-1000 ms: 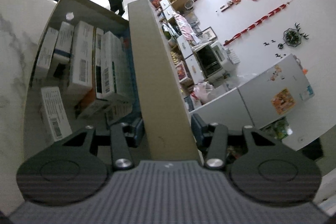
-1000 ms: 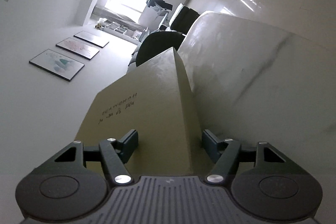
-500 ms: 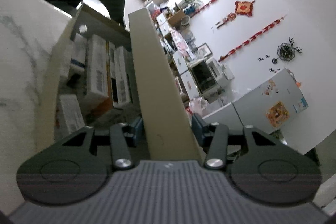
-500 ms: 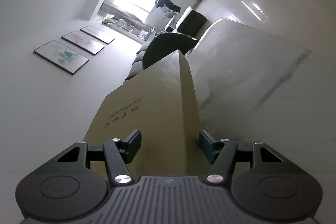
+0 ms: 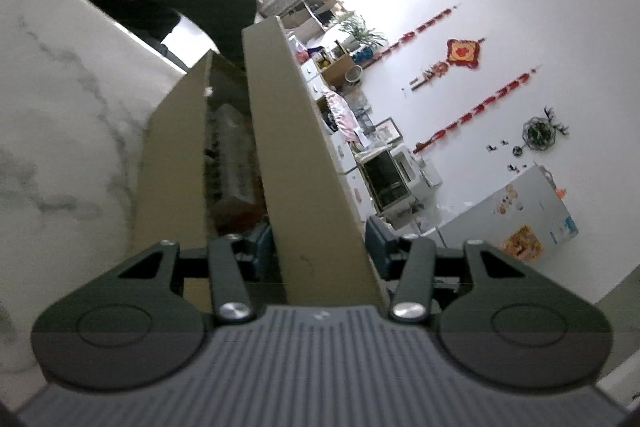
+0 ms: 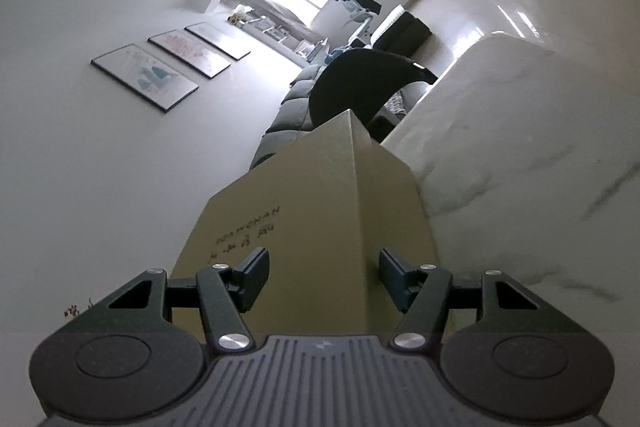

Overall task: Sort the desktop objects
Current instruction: 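Carry the lid with both grippers over the beige box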

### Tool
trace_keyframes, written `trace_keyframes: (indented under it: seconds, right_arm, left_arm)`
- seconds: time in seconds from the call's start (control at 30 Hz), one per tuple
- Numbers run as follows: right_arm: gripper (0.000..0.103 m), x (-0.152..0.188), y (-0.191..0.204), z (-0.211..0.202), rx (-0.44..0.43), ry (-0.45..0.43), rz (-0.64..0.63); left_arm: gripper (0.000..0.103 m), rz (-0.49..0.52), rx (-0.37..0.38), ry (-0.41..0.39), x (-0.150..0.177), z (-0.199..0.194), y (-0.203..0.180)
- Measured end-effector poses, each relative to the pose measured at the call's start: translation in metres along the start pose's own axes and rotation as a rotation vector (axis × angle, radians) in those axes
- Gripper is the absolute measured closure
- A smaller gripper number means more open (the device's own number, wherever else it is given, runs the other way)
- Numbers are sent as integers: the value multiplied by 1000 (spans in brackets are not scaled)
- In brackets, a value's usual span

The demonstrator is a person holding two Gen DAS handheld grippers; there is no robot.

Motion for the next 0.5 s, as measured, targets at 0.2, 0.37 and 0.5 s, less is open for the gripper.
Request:
trace_keyframes:
  seconds: [0.2,0.37,0.5]
  right_arm:
    - [38,5,5,-1,12,-6,-25]
    - [38,2,5,4,17,-11,-24]
    - [38,-5,-1,9,24,-24,-12]
  left_arm:
    - [51,21,-50,-8,3,-2,14]
    - [49,45,-59,-9,3,-3,15]
    - [48,82,-85,-5,5,-7,11]
Point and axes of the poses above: each gripper's, at about its wrist camera, not at the fingertips, and z roughly the way its jaws point, y to its left, x to its underside, the point moved 5 cm from there along z, roughly the way its jaws point, and after that the axes turned 2 degrees about x, right-handed, at the moved point
